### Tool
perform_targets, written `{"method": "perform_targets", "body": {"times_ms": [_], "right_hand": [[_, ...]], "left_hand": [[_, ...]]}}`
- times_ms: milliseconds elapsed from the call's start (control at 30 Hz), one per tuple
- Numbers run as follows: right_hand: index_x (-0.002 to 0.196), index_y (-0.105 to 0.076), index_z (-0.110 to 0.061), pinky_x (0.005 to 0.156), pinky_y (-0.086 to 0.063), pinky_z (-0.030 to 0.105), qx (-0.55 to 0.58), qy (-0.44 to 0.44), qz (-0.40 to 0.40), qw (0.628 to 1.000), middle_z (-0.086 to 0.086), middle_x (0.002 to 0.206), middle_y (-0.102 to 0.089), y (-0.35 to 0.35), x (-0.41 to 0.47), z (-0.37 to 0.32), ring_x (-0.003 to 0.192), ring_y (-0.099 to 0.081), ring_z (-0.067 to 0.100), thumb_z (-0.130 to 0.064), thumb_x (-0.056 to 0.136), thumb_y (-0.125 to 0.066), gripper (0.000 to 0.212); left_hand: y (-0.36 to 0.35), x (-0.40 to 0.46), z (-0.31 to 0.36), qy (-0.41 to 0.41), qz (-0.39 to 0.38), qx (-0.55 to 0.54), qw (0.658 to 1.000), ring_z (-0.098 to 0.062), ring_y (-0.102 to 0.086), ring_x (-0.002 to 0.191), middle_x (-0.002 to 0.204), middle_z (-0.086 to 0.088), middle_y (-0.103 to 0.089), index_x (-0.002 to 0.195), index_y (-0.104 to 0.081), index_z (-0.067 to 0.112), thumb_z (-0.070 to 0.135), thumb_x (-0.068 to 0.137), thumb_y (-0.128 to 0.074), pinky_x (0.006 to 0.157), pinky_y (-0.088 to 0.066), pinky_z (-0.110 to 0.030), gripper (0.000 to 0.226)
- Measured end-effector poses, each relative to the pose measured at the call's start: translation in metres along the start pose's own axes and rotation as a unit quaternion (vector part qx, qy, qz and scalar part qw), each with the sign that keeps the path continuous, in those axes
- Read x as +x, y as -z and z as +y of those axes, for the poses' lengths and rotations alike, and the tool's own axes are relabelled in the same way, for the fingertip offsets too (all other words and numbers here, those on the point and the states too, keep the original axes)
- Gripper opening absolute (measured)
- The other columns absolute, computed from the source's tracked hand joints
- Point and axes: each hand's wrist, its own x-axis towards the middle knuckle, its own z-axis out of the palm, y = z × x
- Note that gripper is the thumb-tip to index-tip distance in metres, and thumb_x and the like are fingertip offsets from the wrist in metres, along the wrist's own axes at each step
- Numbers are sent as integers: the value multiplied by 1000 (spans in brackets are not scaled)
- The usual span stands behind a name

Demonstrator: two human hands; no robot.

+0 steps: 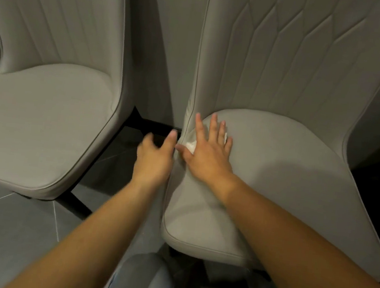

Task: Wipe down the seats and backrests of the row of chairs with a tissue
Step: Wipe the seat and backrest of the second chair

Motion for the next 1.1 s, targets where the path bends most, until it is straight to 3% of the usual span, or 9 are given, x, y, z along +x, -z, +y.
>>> {"method": "perform_targets", "body": {"times_ms": [100, 333, 433, 533, 667, 767, 833, 967, 1100], "right_hand": [[155, 19, -31, 119, 10, 57, 13, -83, 0, 996, 13, 165, 19, -8, 12, -20, 149, 22, 34, -71, 90, -34, 93], [157, 5, -7, 120, -4, 59, 38, -147, 58, 987, 19, 165, -9, -15, 33, -43, 152, -2, 37, -60, 92, -37, 94], [157, 4, -5, 120, -11, 59, 48, -130, 91, 986, 18, 165, -11, -15, 41, -41, 152, -7, 35, -52, 90, -35, 90], [157, 6, -7, 122, -7, 54, 96, -110, 117, 982, 15, 166, -6, -14, 49, -37, 153, -3, 29, -51, 91, -32, 88], [158, 6, -8, 123, -15, 45, 171, -109, 127, 971, 13, 167, -1, -8, 71, -29, 153, -7, 28, -54, 93, -22, 84], [158, 5, -5, 122, -22, 39, 210, -88, 165, 960, 15, 166, 3, -1, 90, -30, 153, -8, 29, -36, 97, -43, 84], [158, 6, -5, 122, -19, 48, 236, -89, 179, 951, 15, 166, 5, 1, 95, -35, 153, -5, 29, -30, 96, -54, 90], [151, 27, -13, 120, 0, 60, 113, -105, 83, 985, 16, 164, 20, -10, 83, -40, 151, 15, 35, -46, 93, -53, 104], [152, 25, -12, 122, -4, 53, 37, -96, 30, 994, 24, 164, 4, -12, 64, -33, 151, 11, 39, -50, 94, -53, 105]], "left_hand": [[-9, 41, 67, -113, 34, 45, 992, -29, -26, 142, 159, -11, -21, 154, -17, 18, 84, 72, -48, 112, -28, -47, 110], [-60, 104, 171, -162, 52, 179, 969, -34, -23, 142, 155, -14, -28, 154, -11, 14, 86, 69, -53, 110, -27, -54, 119], [-80, 127, 183, -179, 35, 158, 970, -37, -48, 126, 136, -15, -52, 143, -26, 10, 77, 74, -59, 94, -42, -43, 102], [-89, 146, 177, -252, 99, 162, 949, -39, -61, 102, 109, -18, -65, 122, -39, 8, 68, 81, -60, 72, -38, -37, 76], [-100, 161, 162, -304, 203, 184, 912, -43, -62, 88, 95, -18, -68, 113, -44, 8, 72, 82, -54, 68, -41, -43, 72], [-107, 168, 160, -320, 241, 177, 899, -43, -63, 87, 94, -18, -69, 112, -46, 8, 73, 82, -53, 65, -35, -40, 71], [-108, 171, 159, -328, 244, 183, 894, -41, -63, 88, 94, -16, -69, 114, -46, 9, 73, 82, -53, 68, -42, -42, 73], [-107, 173, 160, -328, 236, 195, 893, -39, -64, 91, 97, -14, -69, 118, -45, 10, 74, 82, -51, 75, -49, -46, 74], [-107, 171, 159, -334, 224, 185, 897, -37, -64, 90, 96, -11, -68, 117, -45, 11, 74, 82, -50, 77, -51, -46, 72]]}}
